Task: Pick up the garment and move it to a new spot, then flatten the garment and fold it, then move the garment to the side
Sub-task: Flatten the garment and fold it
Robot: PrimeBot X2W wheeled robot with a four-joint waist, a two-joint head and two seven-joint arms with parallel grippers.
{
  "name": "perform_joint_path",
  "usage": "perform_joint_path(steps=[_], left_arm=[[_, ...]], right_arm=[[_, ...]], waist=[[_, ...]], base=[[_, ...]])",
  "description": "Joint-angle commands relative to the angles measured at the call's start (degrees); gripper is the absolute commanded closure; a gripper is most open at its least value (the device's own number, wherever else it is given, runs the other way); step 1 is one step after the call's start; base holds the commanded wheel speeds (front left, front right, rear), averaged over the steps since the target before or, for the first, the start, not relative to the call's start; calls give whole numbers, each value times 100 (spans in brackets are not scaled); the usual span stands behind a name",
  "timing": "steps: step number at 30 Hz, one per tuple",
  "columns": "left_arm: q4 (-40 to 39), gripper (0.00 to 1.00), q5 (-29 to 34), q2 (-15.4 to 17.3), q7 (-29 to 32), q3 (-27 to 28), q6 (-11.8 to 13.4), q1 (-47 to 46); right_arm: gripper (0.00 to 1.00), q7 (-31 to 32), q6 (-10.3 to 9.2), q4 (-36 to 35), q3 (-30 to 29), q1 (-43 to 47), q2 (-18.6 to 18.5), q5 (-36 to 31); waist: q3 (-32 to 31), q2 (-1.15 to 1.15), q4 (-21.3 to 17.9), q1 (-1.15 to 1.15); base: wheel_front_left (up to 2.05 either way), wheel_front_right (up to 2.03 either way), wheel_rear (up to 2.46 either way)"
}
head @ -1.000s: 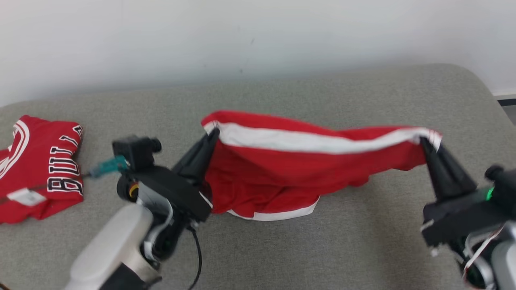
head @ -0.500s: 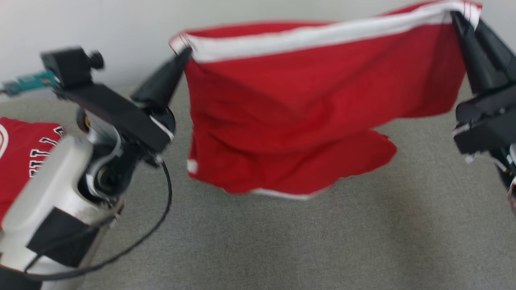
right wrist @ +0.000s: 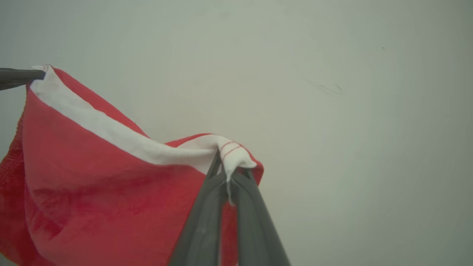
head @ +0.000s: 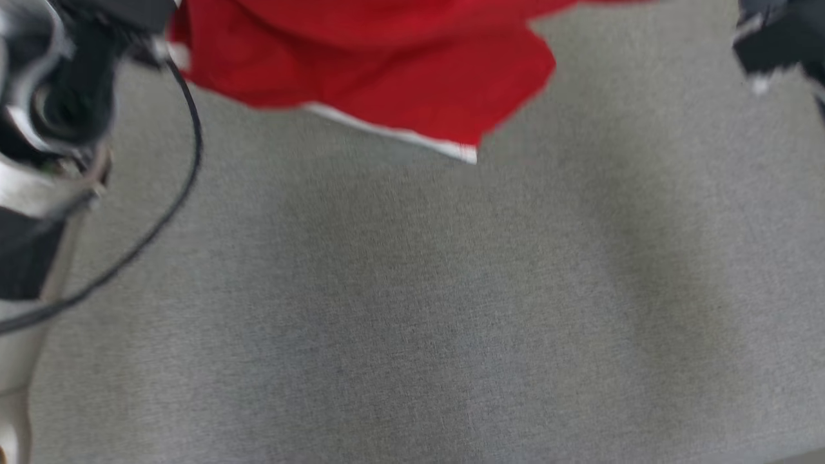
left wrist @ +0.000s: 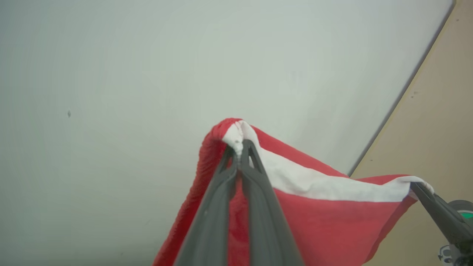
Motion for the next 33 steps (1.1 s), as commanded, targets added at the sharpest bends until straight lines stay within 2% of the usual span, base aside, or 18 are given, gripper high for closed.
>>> perform_joint_path(steps=[1,7,10,12,16,20,24,26,28,33], left_arm=[[15,100,101,40,-64,44,23,-166],[168,100,874,128,-823,160,114,-1014],[203,100,1353,220,-1431,227,118,-1337],[221,100,1569,170,-1661,337,101,-1400],[126,100,1910,35,-1783,601,-88,-1276],[72,100,2076,-210,-1786,926,-298,-806],[83,100,2120,-343,-1790,892,-488,-119],[63,100,1979,-367,-1782,770,-544,284],[6,100,1814,-335,-1683,643,-577,646],[-144,100,1385,-256,-1239,359,-592,1649]], right_arm=[[100,-86,-14,49,1,-189,38,-19],[100,-1042,-14,777,-294,-1338,466,-588],[100,-1553,-14,1017,-531,-1729,700,-1019],[100,-1862,-14,1102,-671,-1900,837,-1375],[100,-2143,-14,1059,-817,-1966,1049,-2140],[100,-2192,-14,1106,-719,-1570,1124,-2561],[100,-2206,-14,1179,-326,-1012,961,-2261],[100,-2082,-14,1143,-83,-605,804,-1871],[100,-1837,-14,981,172,-242,607,-1437],[100,-958,-14,338,337,774,177,-426]], waist=[[842,-1,-237,-1],[1503,-1,-343,-1],[1703,-1,-393,-1],[1802,-1,-426,-1],[1983,-1,-442,-1],[2079,-1,-421,-1],[1945,-1,-307,-1],[1804,-1,-247,-1],[1669,-1,-177,-1],[1217,-1,-13,-1]], base=[[0,0,0],[0,0,0],[0,0,0],[0,0,0],[0,0,0],[0,0,0],[0,0,0],[0,0,0],[0,0,0],[0,0,0]])
